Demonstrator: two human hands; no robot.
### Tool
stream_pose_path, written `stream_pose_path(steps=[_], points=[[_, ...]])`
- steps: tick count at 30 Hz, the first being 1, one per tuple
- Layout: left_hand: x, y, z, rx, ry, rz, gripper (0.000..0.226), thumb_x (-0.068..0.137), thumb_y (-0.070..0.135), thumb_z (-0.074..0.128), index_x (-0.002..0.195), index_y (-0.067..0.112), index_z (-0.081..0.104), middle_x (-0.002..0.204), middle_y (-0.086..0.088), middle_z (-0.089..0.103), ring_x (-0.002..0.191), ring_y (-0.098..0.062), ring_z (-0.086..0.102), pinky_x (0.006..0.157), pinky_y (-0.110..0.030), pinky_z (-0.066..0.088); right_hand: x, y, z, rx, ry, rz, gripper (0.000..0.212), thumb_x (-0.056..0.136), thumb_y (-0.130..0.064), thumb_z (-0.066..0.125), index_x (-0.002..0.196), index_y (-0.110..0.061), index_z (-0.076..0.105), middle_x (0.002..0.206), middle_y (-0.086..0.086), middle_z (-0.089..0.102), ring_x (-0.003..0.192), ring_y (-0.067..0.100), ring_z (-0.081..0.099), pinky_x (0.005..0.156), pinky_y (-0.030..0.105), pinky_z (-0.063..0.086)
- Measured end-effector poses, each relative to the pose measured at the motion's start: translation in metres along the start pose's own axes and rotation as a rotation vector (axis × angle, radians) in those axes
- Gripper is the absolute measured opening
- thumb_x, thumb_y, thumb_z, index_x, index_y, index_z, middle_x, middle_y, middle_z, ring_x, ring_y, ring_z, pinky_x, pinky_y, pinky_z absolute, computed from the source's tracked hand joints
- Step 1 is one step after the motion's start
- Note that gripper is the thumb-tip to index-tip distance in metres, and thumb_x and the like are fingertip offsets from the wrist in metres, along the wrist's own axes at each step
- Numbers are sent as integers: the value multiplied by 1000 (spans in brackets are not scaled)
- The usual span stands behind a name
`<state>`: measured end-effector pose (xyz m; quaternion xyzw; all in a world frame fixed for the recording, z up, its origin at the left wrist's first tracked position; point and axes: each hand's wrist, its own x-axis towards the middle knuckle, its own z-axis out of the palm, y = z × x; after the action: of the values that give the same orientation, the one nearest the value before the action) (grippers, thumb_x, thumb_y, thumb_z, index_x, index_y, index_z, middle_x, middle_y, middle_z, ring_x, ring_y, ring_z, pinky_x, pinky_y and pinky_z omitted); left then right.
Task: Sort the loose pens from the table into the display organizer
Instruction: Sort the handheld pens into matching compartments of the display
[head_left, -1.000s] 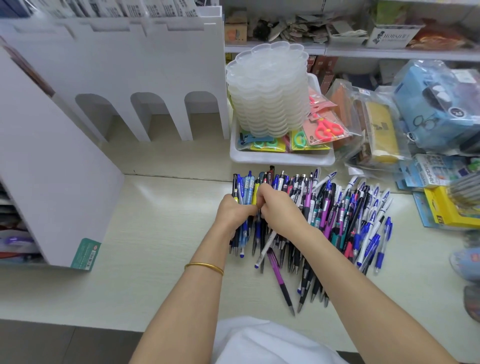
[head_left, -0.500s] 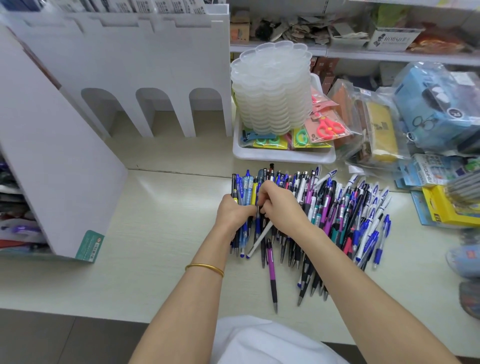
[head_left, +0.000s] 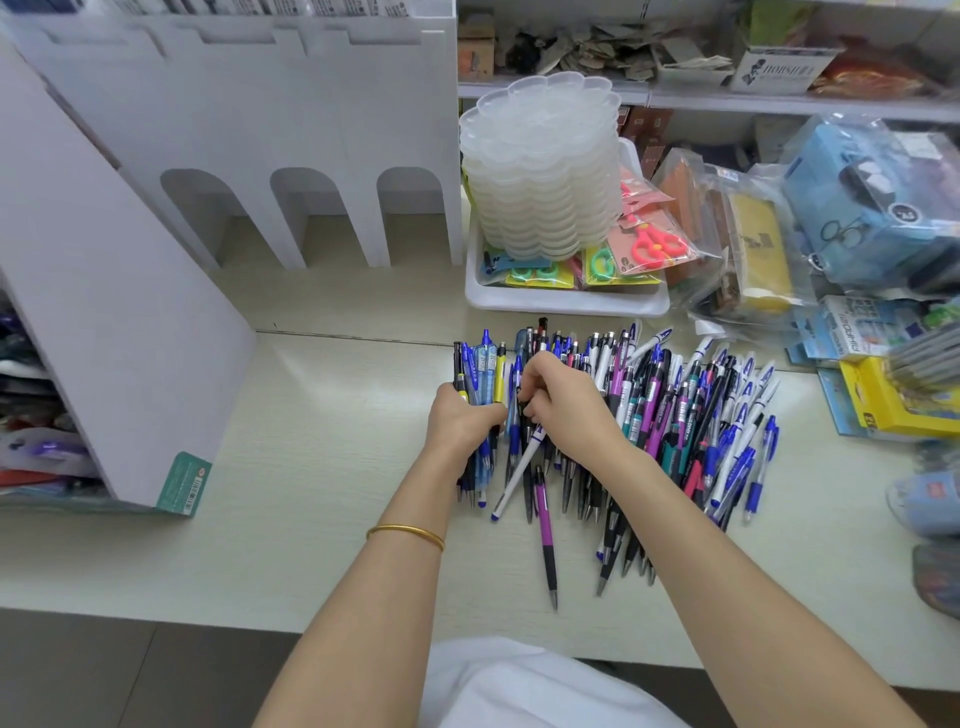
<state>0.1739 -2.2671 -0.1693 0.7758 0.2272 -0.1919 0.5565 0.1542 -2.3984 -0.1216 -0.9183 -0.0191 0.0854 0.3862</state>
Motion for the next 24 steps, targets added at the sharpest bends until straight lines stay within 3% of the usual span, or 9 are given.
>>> stream_pose_path(steps=[4,7,10,13,16,19,21,24], points=[[1,-5,-7,-99,22,-13,40,71,7,70,109,7,55,97,-16,69,87,-26,69,69,-36,58,-1,0,1,15,8,15,20,89,5,37,90,-10,49,87,8,61,79,29,62,75,50,54],[-2,-3,-15,-247,2,10,31,76,3,68,105,5,58,92,-15,71,81,-23,72,75,-38,60,-2,-3,6,94,46,46,20,91,4,39,92,-12,51,88,6,62,79,24,62,76,46,55],[-12,10,-27,-477,-6,82,37,71,2,71,106,-1,59,88,-12,70,74,-22,69,71,-37,58,-7,-17,14,381,158,125,12,96,-3,43,100,-9,53,92,8,64,77,17,64,71,32,58],[-22,30,-40,-617,37,201,55,61,2,75,113,-6,57,87,-10,70,69,-22,66,67,-33,56,-9,-36,25,707,252,255,14,100,-14,44,107,-8,54,101,11,63,84,18,64,74,31,56],[-34,51,-50,-675,97,343,61,60,10,78,115,0,55,94,-14,69,75,-26,66,73,-38,58,-6,-55,40,1009,161,501,23,101,-31,43,107,-14,57,112,10,64,98,22,62,84,37,51],[-46,62,-54,-621,144,496,58,65,12,77,117,5,54,103,-15,70,87,-27,68,83,-41,58,-3,-76,44,1461,-29,684,41,97,-51,40,104,-18,64,106,7,69,101,23,62,87,42,50],[-52,64,-58,-589,160,576,58,70,7,75,123,1,50,107,-18,68,92,-25,69,84,-38,58,0,-87,41,1688,-85,662,52,95,-57,39,105,-16,69,105,8,72,106,23,63,93,40,49],[-56,67,-67,-554,132,640,62,70,5,72,126,-4,47,108,-21,67,96,-28,70,85,-40,58,7,-97,36,1758,-86,514,61,93,-62,38,118,-13,67,117,8,69,113,23,62,101,36,45]])
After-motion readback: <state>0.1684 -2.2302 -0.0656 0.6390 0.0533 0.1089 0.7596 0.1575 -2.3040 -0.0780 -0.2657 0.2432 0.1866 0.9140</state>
